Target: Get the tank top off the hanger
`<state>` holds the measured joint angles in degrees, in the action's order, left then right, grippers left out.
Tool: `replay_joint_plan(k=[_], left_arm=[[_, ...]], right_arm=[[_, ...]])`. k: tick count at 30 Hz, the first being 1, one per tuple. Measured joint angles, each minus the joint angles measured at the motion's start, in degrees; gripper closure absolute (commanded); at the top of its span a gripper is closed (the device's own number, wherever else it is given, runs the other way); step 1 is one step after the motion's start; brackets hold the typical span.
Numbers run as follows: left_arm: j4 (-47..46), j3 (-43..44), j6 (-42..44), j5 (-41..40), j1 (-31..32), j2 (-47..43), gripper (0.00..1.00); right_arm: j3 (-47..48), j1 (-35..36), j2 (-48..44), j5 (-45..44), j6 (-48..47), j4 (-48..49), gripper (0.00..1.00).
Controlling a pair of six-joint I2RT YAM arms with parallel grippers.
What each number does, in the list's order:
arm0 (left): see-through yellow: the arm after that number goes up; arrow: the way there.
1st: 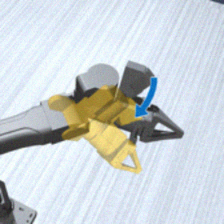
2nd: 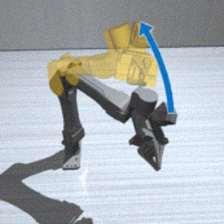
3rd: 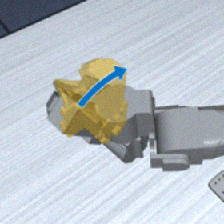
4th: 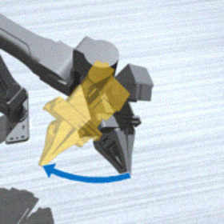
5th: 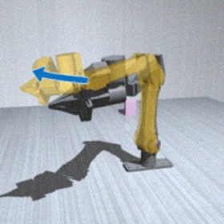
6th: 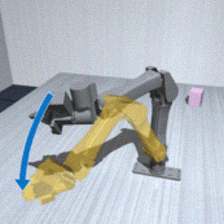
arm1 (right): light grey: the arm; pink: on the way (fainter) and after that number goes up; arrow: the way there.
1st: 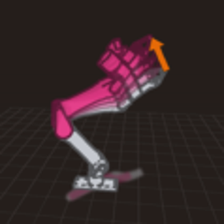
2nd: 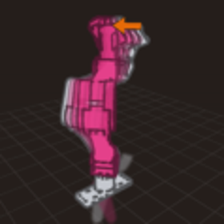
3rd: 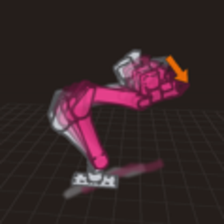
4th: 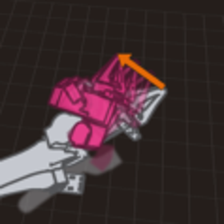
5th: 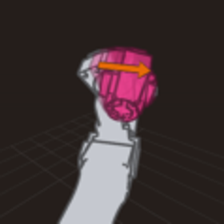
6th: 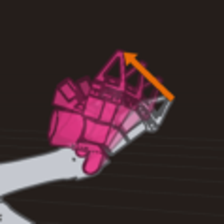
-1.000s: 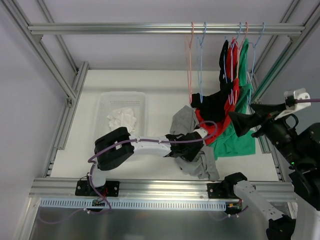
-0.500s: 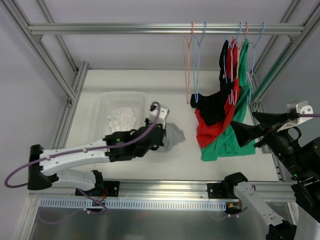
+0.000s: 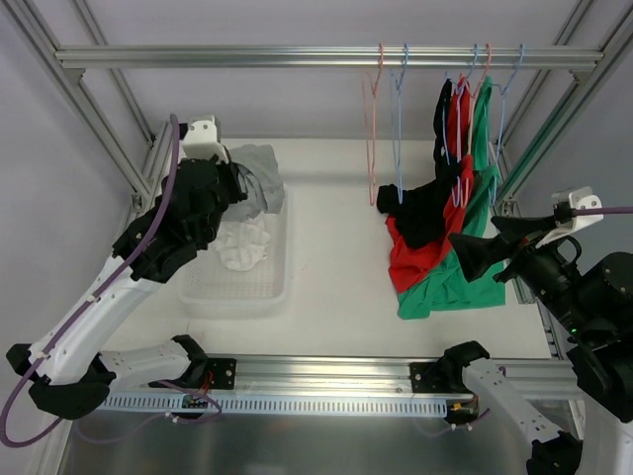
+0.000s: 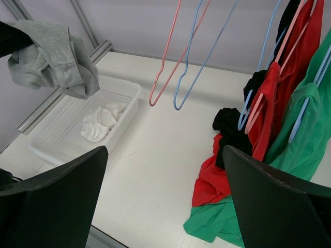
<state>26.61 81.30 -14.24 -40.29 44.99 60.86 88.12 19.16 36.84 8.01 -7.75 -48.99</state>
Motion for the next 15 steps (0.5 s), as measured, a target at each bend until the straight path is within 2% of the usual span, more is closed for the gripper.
replay_joint_plan(k=[4, 7, 14, 15], left_arm=[[0.9, -1.1, -3.0, 6.1, -10.0, 1.2, 1.0], [1.6, -4.5, -5.6, 10.0, -14.3, 2.4, 1.0], [3.3, -14.9, -12.4, 14.8, -17.3, 3.7, 1.0], [3.3, -16.3, -13.4, 14.8, -17.3, 3.6, 1.0]], right_arm=[[0.1, 0.0, 1.7, -0.3, 0.3, 0.3, 0.01], [1.2, 0.0, 4.7, -1.8, 0.9, 0.3, 0.01], [12.4, -0.2, 19.8, -7.7, 1.0, -1.1, 0.0], [14.9, -0.5, 23.6, -8.1, 0.6, -1.1, 0.06]])
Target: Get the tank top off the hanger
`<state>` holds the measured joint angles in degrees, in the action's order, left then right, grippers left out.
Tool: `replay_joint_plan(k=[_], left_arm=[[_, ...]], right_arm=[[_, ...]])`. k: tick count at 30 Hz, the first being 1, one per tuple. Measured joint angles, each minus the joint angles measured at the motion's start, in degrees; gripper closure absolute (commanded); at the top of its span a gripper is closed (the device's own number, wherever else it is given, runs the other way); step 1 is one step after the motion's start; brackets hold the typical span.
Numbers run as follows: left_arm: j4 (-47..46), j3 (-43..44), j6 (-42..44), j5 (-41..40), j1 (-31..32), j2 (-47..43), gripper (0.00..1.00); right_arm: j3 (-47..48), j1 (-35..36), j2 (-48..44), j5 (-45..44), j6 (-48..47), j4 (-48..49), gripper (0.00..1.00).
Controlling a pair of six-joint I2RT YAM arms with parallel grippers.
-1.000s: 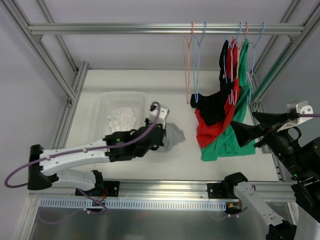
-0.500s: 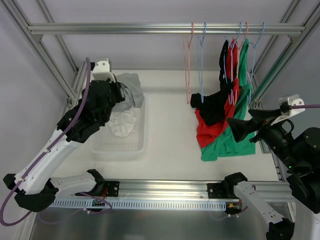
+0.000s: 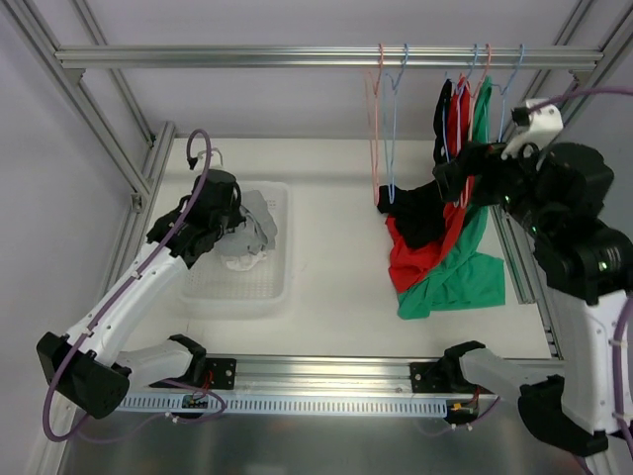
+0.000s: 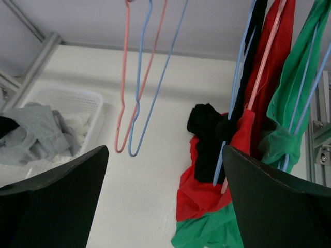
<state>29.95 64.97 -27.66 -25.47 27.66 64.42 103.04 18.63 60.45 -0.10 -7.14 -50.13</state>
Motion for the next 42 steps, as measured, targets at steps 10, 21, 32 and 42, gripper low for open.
replay_joint_plan(k=[10, 21, 32, 42], left_arm=[[-0.7, -9.3, -7.2, 3.9, -0.1, -0.2, 1.0], [-0.6, -13.2, -10.0, 4.7, -3.0, 2.4, 0.04], [-0.5, -8.2, -1.8, 21.4, -3.0, -8.9, 0.01], [-0.5, -6.2, 3.3, 37.6, -2.8, -16.0, 0.01]], right_arm=[[14.6, -4.7, 24.8, -4.3, -4.4, -2.1, 0.19], [21.7, -5.1, 32.2, -8.5, -8.1, -3.3, 0.33], [21.7, -5.3, 34.2, -9.1, -7.2, -3.3, 0.89], [21.7, -4.1, 33.8, -7.8, -4.3, -2.4, 1.0]])
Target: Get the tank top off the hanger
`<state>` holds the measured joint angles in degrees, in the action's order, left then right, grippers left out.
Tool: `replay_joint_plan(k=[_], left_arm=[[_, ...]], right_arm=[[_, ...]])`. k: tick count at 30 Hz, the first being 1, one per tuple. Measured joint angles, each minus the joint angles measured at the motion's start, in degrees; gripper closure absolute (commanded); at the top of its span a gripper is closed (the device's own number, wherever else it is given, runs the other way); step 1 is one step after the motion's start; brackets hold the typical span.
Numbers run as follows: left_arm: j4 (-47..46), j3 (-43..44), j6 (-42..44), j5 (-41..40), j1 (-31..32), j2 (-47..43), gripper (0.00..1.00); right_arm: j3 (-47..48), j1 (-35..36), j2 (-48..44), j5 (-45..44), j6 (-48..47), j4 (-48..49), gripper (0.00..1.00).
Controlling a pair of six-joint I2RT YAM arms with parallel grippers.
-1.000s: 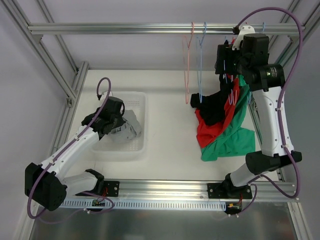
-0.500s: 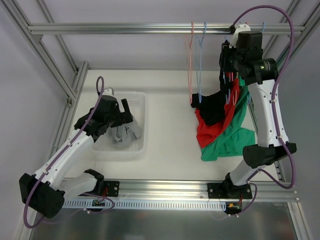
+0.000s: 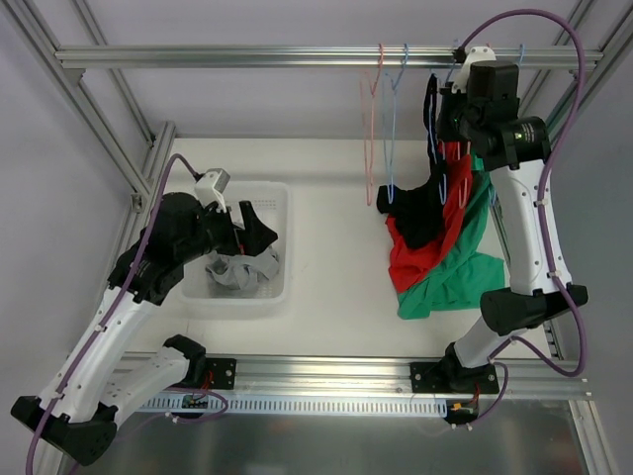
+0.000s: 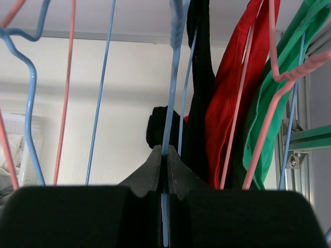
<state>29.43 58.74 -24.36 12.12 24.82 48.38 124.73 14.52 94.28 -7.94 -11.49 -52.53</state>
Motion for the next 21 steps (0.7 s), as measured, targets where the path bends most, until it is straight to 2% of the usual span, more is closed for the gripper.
replay_joint_plan(k=[8, 16, 21], left_arm=[[-0.2, -0.7, 1.2, 5.8, 1.4, -0.5, 0.01], [-6.1, -2.8, 1.4, 8.0, 10.2, -5.7, 0.01], [-10.4, -2.0, 2.0, 8.2, 14.7, -5.0, 0.01]], right_arm=[[-3.2, 0.0, -5.9, 3.1, 2.2, 4.6, 1.0], [-7.2, 0.0, -12.1, 6.7, 3.8, 6.6, 1.0], [-16.4, 0.0, -18.9, 9.6, 4.6, 8.2, 1.0]])
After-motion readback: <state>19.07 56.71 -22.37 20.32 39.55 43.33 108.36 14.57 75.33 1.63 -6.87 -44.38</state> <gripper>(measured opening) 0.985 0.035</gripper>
